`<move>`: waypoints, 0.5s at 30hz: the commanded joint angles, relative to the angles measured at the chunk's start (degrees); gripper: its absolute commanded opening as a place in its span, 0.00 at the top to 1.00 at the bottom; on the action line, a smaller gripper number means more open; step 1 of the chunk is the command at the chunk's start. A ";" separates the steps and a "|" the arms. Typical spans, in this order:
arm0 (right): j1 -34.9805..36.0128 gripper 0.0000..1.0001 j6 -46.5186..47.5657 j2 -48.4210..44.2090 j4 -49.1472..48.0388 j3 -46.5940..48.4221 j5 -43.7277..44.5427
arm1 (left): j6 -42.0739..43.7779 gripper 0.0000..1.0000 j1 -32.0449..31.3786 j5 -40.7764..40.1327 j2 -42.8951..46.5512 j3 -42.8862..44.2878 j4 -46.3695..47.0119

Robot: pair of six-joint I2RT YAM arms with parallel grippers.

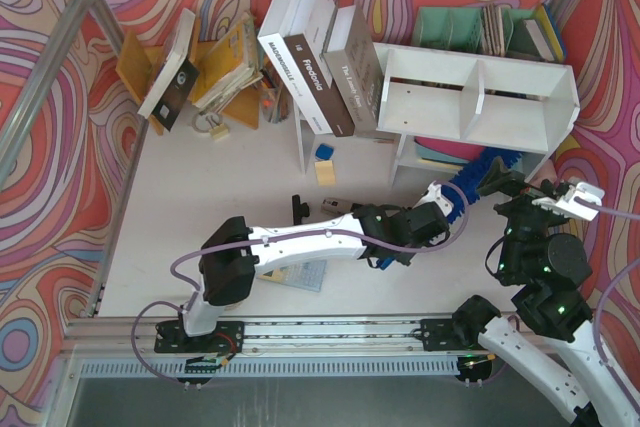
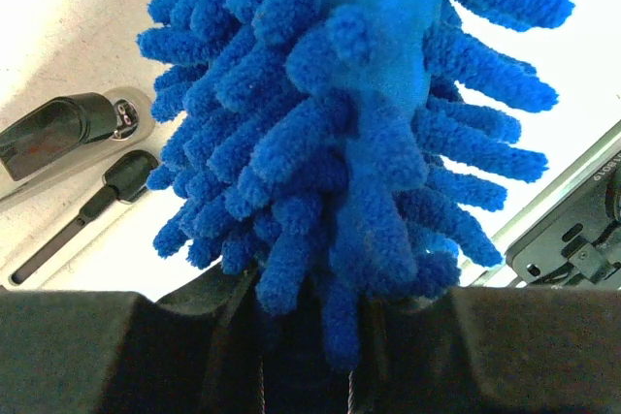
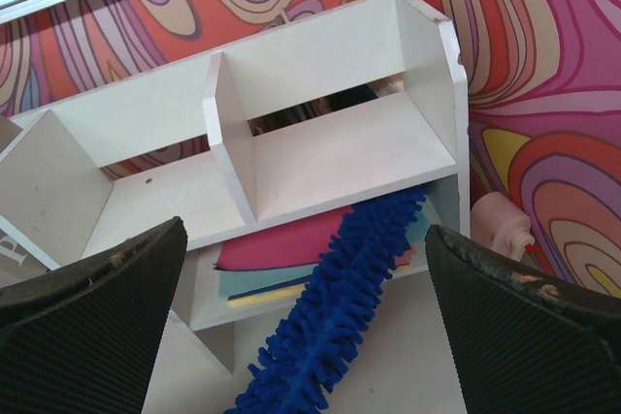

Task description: Dust the bookshelf with a duster

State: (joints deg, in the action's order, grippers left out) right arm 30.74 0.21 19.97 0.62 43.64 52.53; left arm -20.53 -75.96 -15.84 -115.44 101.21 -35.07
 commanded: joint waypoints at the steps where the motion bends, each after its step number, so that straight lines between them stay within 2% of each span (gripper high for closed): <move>1: 0.06 0.01 0.58 0.03 -1.77 -0.04 1.08 | -0.10 1.00 -0.17 -0.36 -0.47 2.23 -0.80; 10: 0.02 0.01 0.41 0.24 -1.68 -0.04 0.84 | -0.12 1.00 -1.05 -3.06 7.39 -3.66 4.97; 15: 0.03 0.01 0.32 0.25 -1.59 0.00 0.91 | -0.56 1.00 -1.11 -1.81 8.03 -5.59 5.50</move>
State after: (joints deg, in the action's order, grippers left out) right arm 30.74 0.21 19.97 0.64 43.64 52.51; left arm -20.56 -76.82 -16.95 -109.91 96.84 -34.02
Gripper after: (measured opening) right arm 0.987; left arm 0.343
